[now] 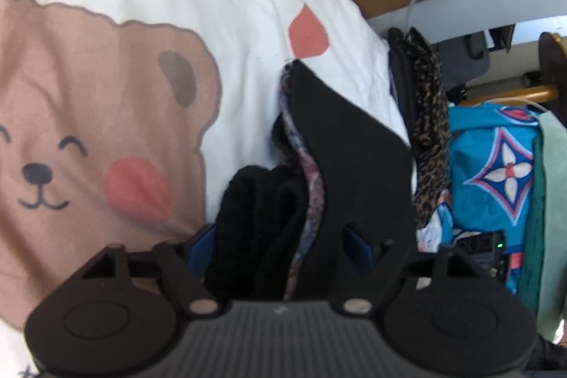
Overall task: Fold clothes
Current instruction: 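Carry the held shorts with both tools toward the leopard-print cloth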
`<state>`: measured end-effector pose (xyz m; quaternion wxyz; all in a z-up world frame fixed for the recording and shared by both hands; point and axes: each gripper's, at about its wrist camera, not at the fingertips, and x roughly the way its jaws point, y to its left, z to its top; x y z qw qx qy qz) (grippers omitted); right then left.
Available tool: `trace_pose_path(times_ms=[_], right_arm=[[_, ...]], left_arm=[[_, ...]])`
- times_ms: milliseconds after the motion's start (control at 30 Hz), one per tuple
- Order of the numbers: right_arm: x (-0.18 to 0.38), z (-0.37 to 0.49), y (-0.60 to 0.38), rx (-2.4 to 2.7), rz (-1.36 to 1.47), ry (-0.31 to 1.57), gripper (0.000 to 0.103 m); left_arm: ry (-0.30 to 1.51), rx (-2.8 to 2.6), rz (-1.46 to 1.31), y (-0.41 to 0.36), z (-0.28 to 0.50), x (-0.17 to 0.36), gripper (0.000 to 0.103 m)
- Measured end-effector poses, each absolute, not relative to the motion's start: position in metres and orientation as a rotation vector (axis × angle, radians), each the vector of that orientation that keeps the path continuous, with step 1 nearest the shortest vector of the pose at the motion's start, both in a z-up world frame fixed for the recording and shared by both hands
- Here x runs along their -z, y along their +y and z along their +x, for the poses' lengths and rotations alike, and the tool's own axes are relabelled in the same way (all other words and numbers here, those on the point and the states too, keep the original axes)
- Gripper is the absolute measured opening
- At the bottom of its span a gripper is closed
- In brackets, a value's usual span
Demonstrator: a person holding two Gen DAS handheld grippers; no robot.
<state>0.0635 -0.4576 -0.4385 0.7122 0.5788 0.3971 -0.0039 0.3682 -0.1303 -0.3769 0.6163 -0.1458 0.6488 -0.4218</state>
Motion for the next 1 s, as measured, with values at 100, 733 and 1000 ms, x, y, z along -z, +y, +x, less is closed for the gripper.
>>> trace_pose_path(times_ms=[100, 733, 1000], right_arm=[[0.443, 0.065, -0.457, 0.019, 1.307, 0.872, 0.015], [0.442, 0.070, -0.451, 0.059, 1.308, 0.811, 0.022], [0.435, 0.070, -0.442, 0.092, 1.268, 0.794, 0.013]], left_arm=[[1.492, 0.988, -0.354, -0.131, 0.369, 0.379, 0.081], [1.497, 1.072, -0.230, -0.150, 0.373, 0.378, 0.061], [1.476, 1.099, -0.109, -0.165, 0.370, 0.369, 0.048]])
